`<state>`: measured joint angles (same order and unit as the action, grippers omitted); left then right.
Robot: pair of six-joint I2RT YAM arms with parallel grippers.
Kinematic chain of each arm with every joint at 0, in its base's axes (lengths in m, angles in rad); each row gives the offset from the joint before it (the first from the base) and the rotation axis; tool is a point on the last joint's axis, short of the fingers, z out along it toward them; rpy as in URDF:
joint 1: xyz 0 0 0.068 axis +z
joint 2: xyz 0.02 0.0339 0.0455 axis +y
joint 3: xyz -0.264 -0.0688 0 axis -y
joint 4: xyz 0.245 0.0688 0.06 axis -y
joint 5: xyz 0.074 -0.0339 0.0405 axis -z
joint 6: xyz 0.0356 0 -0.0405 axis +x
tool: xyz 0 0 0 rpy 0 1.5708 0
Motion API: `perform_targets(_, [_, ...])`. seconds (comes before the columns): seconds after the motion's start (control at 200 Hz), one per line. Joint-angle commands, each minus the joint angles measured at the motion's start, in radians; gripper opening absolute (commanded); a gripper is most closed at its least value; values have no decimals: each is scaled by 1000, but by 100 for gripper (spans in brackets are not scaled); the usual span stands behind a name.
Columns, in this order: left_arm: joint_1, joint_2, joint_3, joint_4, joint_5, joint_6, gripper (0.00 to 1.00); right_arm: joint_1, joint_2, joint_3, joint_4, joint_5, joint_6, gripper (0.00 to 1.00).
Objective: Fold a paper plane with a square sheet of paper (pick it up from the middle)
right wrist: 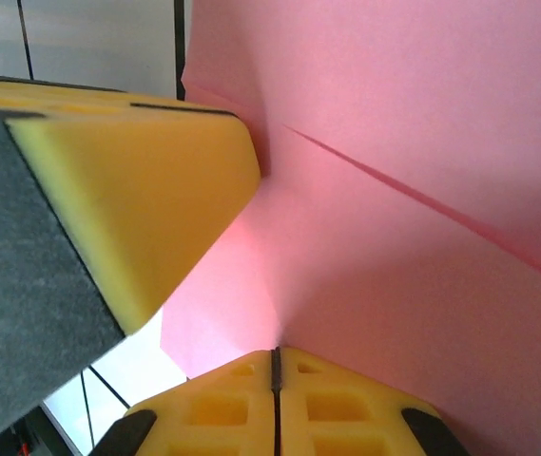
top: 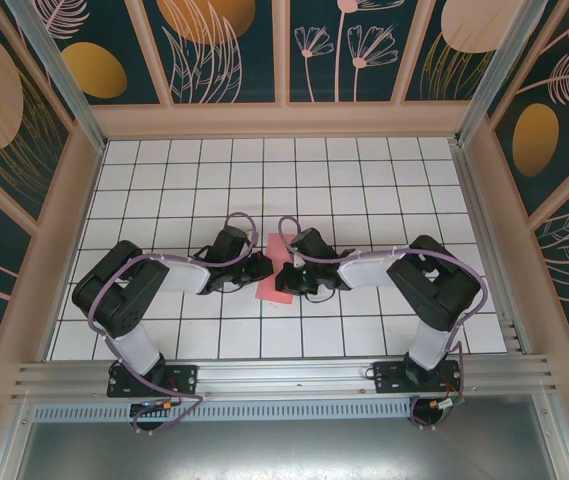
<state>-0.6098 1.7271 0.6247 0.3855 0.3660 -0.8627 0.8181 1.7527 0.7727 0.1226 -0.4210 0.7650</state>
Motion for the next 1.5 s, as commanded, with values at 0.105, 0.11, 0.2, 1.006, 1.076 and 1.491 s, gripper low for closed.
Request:
perform_targets(0.105, [1,49,-34,-91,-105,-6,9,5,-69,-104,-47,-24,18,11])
perform_targets(0.11, [1,49,-34,-91,-105,-6,9,5,-71,-105,-46,-25,19,11])
perform_targets(0.2, [0,50,-34,-94,-105,-4,9,6,-95,-139,-34,-34,26,11])
perform_targets(1.006, [1,-54,-22,-99,-55,-10,12,-58,-264,-170,-12,72,110,31])
perform_targets(1.076, [1,-69,-7,-117,-54,-3,13,-72,-249,-153,15,67,127,37])
perform_targets(1.491, [1,-69,30,-148,-56,17,15,-105,-119,-104,120,26,195,41])
